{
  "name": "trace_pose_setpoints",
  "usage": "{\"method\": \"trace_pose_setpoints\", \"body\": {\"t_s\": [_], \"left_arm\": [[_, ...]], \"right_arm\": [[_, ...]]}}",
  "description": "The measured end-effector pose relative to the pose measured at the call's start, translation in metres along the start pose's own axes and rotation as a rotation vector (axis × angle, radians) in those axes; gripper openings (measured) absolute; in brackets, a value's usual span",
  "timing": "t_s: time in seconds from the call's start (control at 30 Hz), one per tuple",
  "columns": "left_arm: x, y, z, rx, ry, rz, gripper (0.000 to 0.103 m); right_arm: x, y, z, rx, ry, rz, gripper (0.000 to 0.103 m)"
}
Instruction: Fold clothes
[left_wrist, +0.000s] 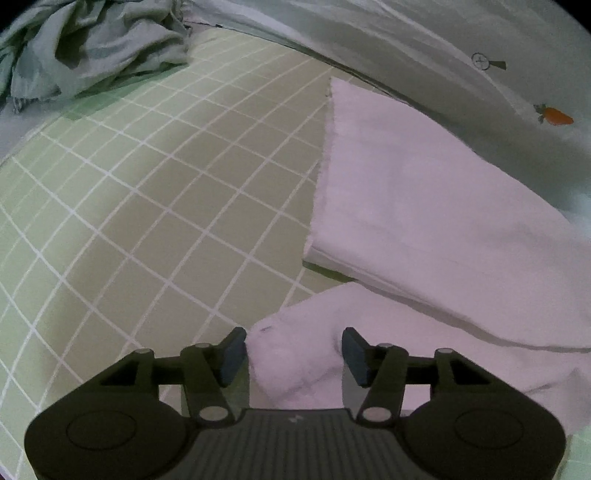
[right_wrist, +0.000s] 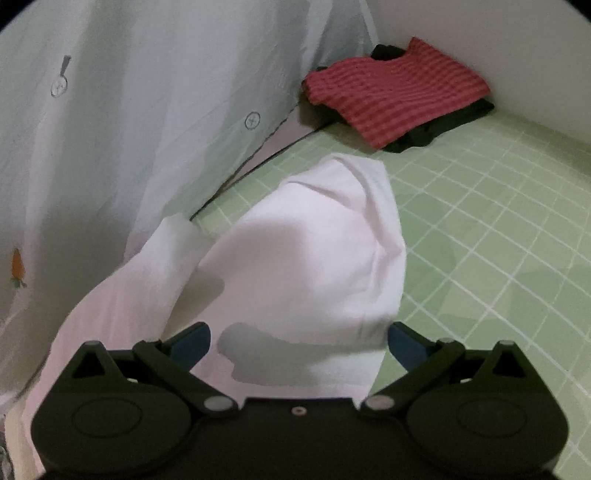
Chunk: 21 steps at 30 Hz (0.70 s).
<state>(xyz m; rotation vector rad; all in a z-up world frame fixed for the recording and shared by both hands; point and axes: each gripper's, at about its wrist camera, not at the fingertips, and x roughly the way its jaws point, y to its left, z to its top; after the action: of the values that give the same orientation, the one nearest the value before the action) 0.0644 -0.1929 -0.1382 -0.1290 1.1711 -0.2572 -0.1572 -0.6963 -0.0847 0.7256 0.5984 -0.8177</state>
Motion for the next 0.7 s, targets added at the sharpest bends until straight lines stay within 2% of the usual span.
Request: {"method": "trace_pose_setpoints", "body": {"t_s": [0.07, 0.1, 0.13, 0.2, 0.27, 0.3, 0.33, 0.37, 0.4, 0.43, 0.5, 0.6, 0.7], "left_arm": [[0.001, -0.001, -0.004, -0.005, 0.004, -0.003, 0.025], [0.000, -0.001, -0.005, -0.001, 0.001, -0.001, 0.014], [-0.001, 0.000, -0.006, 0.005, -0.003, 0.002, 0.009], [-0.004, 0.002, -0.005, 0.004, -0.004, -0.020, 0.006], [-0.007, 0.007, 0.000, 0.014, -0.013, -0.033, 0.005], [-0.008, 0.010, 0.004, 0.019, -0.023, -0.038, 0.005], [-0.010, 0.014, 0.007, 0.025, -0.034, -0.042, 0.005], [-0.013, 0.021, 0.016, 0.031, -0.051, -0.043, 0.005], [-0.016, 0.028, 0.026, 0.037, -0.071, -0.042, 0.005], [-0.019, 0.035, 0.036, 0.042, -0.090, -0.042, 0.005], [-0.025, 0.047, 0.056, 0.061, -0.133, -0.028, 0.005], [-0.035, 0.061, 0.082, 0.100, -0.199, 0.039, 0.006], [-0.041, 0.073, 0.084, 0.063, -0.185, 0.084, 0.018]], "right_arm": [[0.004, 0.002, 0.003, -0.009, 0.020, 0.006, 0.103], [0.006, 0.004, 0.004, -0.011, 0.032, 0.000, 0.103], [0.007, 0.006, 0.006, -0.013, 0.045, -0.006, 0.103], [0.009, 0.009, 0.007, -0.007, 0.076, -0.026, 0.091], [0.005, 0.007, 0.007, 0.016, 0.080, 0.006, 0.058], [0.001, 0.005, 0.005, 0.030, 0.080, 0.026, 0.046], [-0.002, 0.004, 0.004, 0.042, 0.079, 0.045, 0.029], [-0.008, 0.003, 0.001, 0.043, 0.076, 0.056, 0.018], [-0.015, 0.003, -0.002, 0.044, 0.072, 0.066, 0.011], [-0.021, 0.003, -0.005, 0.046, 0.068, 0.077, 0.007], [-0.035, 0.007, -0.016, 0.023, 0.072, 0.097, 0.006], [-0.058, 0.028, -0.052, -0.068, 0.117, 0.143, 0.005], [-0.077, 0.053, -0.102, -0.184, 0.176, 0.178, 0.006]]}}
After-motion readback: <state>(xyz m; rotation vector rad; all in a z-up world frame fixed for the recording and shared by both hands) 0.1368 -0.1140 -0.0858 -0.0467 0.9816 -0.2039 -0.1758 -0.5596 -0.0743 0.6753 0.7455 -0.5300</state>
